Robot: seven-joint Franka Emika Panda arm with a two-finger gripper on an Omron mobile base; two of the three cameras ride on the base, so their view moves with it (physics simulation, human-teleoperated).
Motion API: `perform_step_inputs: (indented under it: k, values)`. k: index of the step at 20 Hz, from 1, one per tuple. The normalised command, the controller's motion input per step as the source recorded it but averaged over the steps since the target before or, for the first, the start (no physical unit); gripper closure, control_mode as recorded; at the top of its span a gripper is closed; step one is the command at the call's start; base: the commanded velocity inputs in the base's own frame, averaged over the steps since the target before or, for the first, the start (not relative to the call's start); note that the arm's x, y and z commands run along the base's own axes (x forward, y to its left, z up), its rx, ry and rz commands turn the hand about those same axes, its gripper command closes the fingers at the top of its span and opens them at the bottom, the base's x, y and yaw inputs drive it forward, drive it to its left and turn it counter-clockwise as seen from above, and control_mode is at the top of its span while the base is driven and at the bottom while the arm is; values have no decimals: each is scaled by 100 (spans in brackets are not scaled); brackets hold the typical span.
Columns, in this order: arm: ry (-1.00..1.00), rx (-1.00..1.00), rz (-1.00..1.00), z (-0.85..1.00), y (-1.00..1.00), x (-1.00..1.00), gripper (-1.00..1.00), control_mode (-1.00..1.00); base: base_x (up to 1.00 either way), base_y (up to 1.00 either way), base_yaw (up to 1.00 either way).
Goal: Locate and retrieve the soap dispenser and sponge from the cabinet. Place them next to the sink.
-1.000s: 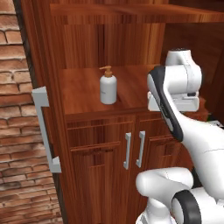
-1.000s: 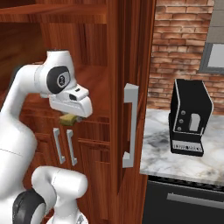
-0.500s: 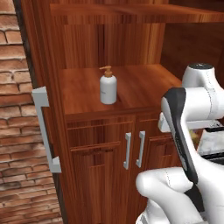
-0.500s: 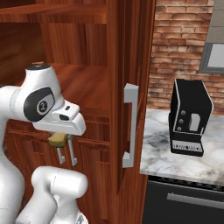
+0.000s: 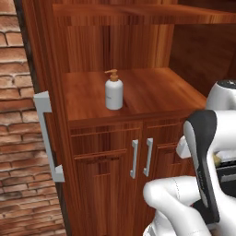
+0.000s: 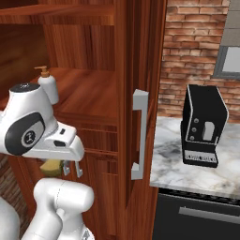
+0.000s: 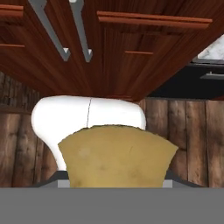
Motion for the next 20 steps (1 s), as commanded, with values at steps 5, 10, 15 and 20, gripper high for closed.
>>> perform_step_inputs:
  k: [5,10,15,20]
  values:
    - [0,0,0,0,0,-5,100,-100,0,0,0]
    - [0,0,0,0,0,0,100,-100,0,0,0]
    - [0,0,0,0,0,0,100,100,0,0,0]
    - [0,0,0,0,0,0,100,100,-33,0,0]
